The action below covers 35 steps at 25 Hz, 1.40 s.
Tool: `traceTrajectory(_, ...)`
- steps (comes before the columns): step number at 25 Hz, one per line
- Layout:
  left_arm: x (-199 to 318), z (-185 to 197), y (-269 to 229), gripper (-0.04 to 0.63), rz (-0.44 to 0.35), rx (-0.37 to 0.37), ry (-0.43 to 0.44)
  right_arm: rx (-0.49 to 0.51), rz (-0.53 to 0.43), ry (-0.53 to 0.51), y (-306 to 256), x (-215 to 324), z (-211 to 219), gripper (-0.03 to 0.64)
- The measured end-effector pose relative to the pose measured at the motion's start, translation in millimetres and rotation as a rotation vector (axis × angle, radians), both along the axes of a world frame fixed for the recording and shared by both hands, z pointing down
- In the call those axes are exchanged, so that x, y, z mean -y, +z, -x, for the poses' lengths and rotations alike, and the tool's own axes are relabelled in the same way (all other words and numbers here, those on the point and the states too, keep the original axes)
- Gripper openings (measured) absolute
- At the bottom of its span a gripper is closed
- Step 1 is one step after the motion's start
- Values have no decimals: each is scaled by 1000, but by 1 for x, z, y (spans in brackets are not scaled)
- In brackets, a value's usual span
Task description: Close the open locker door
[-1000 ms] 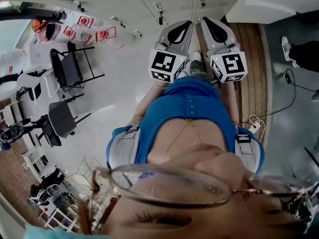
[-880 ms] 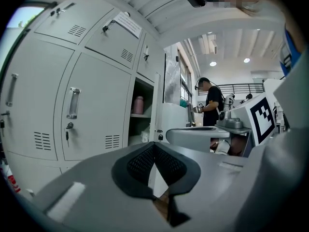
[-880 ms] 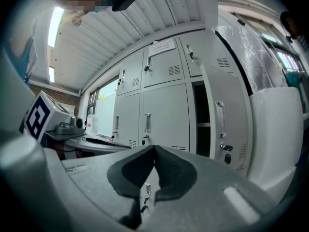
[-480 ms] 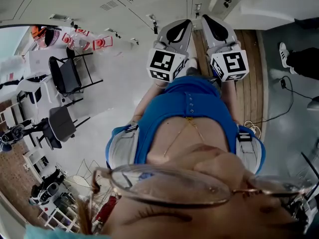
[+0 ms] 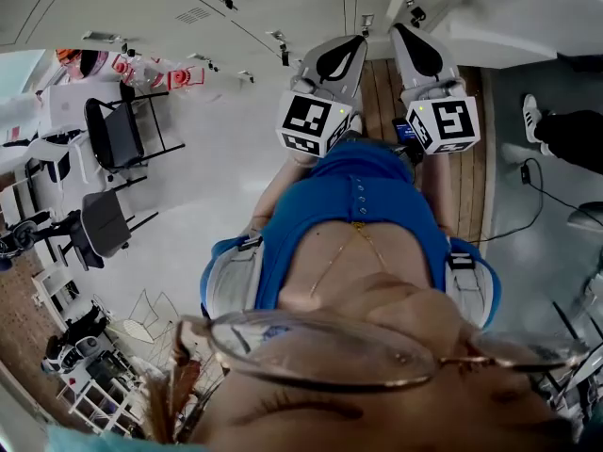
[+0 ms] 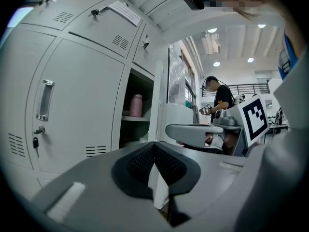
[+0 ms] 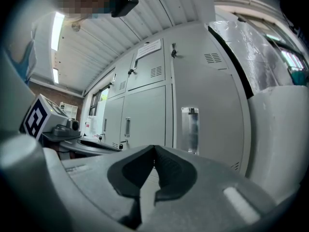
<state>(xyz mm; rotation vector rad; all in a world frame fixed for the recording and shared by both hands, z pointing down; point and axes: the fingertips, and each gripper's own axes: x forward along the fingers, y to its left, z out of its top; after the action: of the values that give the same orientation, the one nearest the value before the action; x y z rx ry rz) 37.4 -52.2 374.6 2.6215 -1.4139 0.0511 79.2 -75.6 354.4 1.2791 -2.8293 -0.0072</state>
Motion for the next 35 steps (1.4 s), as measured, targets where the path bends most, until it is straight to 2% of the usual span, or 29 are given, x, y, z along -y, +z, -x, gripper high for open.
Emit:
traceTrajectory(7,14,-5,3,0,10,-4,-16,-1,-1,11,-1,13,-14,3)
traceTrajectory(16,40,-1,5,0,9,-20,10,0,-27,31,-11,39,-31,19)
traceTrajectory(21,55,3,4,0,11,-20,37,8,0,-30,-9,48,-30,69)
traceTrajectory(35,85,11,10,0,27,-28,95,-25,-26,-105,-13,70,-11,98)
